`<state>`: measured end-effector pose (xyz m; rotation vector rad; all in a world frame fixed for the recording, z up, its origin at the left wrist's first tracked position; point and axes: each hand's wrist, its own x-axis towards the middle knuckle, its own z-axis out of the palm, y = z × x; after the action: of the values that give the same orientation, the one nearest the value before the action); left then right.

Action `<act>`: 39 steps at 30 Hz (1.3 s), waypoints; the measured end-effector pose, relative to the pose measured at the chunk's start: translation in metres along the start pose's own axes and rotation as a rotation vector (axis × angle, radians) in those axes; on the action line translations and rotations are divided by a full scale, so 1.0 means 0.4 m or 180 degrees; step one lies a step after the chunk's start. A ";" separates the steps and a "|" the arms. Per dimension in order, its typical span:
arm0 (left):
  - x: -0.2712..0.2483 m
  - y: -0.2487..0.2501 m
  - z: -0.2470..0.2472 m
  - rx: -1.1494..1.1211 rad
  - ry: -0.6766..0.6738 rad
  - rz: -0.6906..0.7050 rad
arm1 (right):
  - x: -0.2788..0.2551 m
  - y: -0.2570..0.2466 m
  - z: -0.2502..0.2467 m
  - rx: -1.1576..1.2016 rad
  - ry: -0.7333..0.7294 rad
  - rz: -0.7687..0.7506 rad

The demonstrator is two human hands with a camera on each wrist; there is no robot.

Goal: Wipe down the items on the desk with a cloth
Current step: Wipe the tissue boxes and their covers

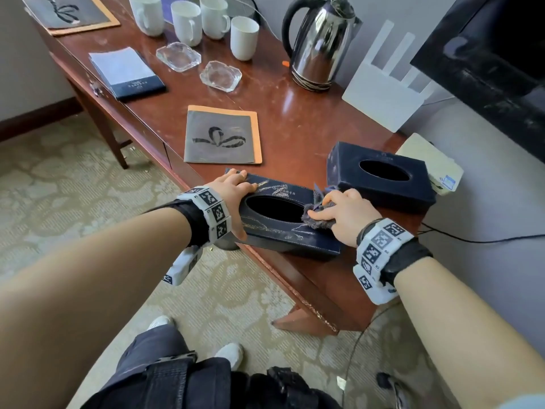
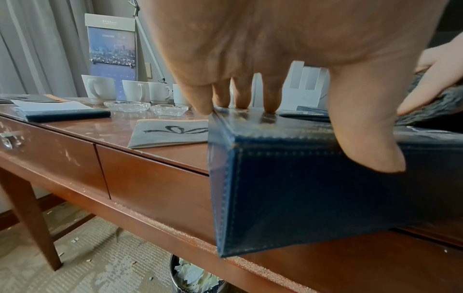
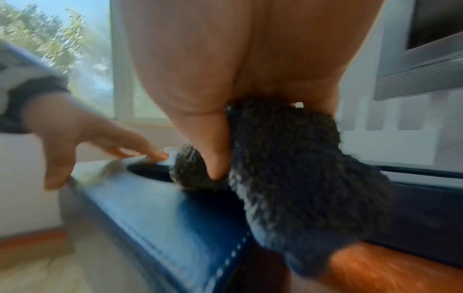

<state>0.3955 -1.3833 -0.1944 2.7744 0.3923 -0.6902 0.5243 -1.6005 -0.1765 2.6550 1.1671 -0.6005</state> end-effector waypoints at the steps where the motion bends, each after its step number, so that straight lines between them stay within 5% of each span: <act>1: 0.000 0.001 0.001 0.0007 0.0026 0.0006 | -0.007 0.012 0.003 0.0224 -0.0009 0.0193; 6: -0.005 0.004 -0.001 0.0052 0.0100 0.0016 | -0.045 -0.004 0.031 0.0328 0.0317 0.0788; 10: -0.007 0.007 -0.002 0.0057 0.0105 0.0004 | -0.120 -0.082 0.076 -0.0341 0.0464 0.0269; 13: -0.007 0.010 -0.003 0.0113 0.0077 -0.0012 | -0.155 -0.061 0.068 -0.0262 0.0149 0.0047; 21: -0.003 0.009 -0.004 0.0172 0.0055 -0.0019 | -0.138 -0.084 0.102 0.0388 0.0549 0.1204; 28: -0.002 0.013 -0.013 0.0464 0.0012 -0.0014 | -0.159 -0.143 0.116 -0.0154 0.0649 0.0658; 34: -0.004 -0.001 -0.015 0.0746 0.0031 0.0138 | -0.127 -0.100 0.099 0.0767 0.0518 0.1744; 39: 0.002 -0.020 -0.021 0.1194 0.0064 0.0367 | -0.168 -0.207 0.133 0.0679 0.0593 0.1890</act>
<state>0.3973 -1.3732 -0.1889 3.1253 0.1116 -0.7768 0.4071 -1.6062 -0.1957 3.0733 0.3059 -0.3872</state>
